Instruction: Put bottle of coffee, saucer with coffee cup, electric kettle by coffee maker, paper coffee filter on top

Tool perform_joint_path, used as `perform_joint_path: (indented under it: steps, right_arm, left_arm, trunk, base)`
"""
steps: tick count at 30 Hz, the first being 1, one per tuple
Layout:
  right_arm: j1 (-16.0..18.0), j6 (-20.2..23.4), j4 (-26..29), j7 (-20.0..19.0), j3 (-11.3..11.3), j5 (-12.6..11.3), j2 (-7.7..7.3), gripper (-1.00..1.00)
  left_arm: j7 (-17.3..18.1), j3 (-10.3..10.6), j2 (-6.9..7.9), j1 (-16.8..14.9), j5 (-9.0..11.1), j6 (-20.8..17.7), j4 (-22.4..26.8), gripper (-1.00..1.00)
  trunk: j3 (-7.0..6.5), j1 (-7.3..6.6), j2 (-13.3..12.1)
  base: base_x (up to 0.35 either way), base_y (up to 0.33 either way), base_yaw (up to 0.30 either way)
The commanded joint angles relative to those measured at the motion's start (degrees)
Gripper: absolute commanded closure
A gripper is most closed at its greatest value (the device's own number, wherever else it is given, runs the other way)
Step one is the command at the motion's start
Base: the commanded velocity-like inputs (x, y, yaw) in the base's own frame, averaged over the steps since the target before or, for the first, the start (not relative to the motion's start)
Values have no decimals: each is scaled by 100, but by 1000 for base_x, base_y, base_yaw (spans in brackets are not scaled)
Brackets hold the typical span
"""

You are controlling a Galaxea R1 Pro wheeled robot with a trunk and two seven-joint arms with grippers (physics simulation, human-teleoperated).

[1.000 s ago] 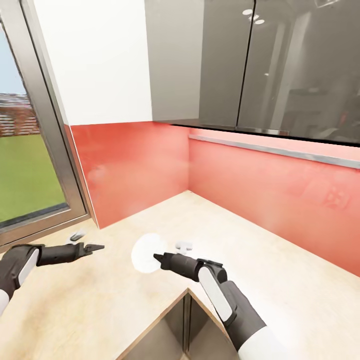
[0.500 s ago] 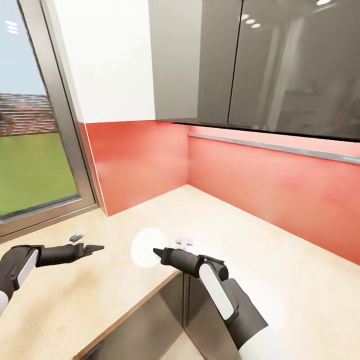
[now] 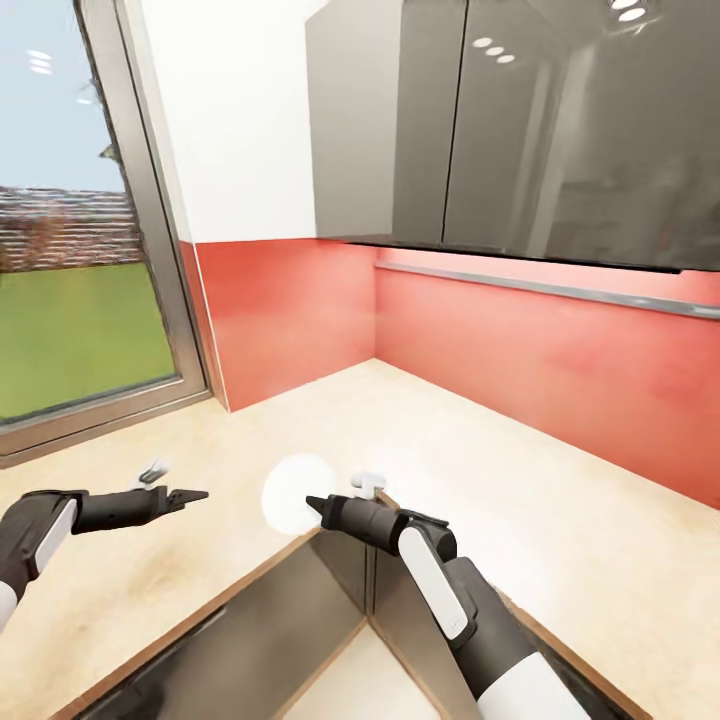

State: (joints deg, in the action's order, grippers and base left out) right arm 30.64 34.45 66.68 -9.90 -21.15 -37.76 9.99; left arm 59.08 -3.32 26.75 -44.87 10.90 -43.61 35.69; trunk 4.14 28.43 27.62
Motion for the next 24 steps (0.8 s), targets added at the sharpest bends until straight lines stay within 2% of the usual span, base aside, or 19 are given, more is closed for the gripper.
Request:
perform_joint_path:
  steps: [1, 10, 24]
  right_arm:
    - [4, 26, 3, -12, 6, -3, 1, 100]
    - [8, 26, 3, -12, 6, -3, 1, 100]
    - [5, 26, 3, -18, 14, -3, 1, 100]
  left_arm:
    - [7, -2, -1, -5, 17, -34, 0, -100]
    - [7, -2, -7, -5, 26, -34, 0, -100]
    - [7, 0, -4, -5, 23, -34, 0, -100]
  trunk:
    - [10, -1, 12]
    - [-40, -1, 12]
    - [-107, -1, 12]
  base:
    - [-342, 0, 75]
    - [-342, 0, 167]
    - [-342, -17, 240]
